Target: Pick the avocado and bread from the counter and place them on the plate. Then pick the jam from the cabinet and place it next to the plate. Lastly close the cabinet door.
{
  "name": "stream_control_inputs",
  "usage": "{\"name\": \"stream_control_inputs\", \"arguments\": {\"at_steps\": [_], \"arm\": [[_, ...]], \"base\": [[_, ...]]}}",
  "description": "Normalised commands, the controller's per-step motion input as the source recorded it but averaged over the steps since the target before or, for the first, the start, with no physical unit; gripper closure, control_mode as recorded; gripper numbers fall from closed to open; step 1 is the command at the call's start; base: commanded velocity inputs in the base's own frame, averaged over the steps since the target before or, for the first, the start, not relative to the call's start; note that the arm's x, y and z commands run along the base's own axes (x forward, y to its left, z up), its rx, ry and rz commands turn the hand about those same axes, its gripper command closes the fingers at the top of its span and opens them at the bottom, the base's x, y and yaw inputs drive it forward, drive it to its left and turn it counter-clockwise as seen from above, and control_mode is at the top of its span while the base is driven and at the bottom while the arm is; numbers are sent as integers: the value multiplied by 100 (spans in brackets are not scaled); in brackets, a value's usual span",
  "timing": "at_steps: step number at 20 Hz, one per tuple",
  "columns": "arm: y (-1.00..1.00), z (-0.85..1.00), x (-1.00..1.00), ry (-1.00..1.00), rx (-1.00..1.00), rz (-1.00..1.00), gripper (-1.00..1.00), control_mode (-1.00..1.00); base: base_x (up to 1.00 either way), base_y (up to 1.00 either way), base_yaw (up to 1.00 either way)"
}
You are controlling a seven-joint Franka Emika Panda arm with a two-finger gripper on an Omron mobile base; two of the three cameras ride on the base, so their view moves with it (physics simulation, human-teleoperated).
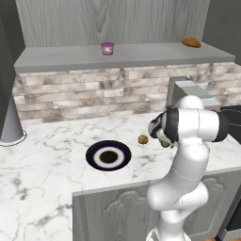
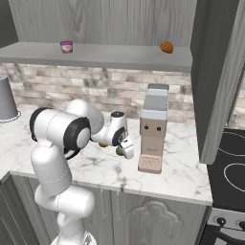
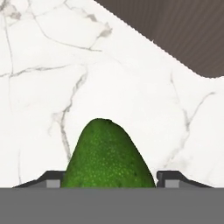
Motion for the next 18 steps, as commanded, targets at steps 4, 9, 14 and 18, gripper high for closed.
{"name": "stream_control_inputs", "arguments": {"at_steps": [4,9,14,18], "arm": [[2,-8,6,-1,2,-10,100,-100],[38,68,0,-2,3,-13,100,-100],[80,100,0,0,0,-19,100,-100],[86,98,-2,4,5,-9,100,-100]], "base": [[0,0,0],[0,0,0],[0,0,0],[0,0,0]]}}
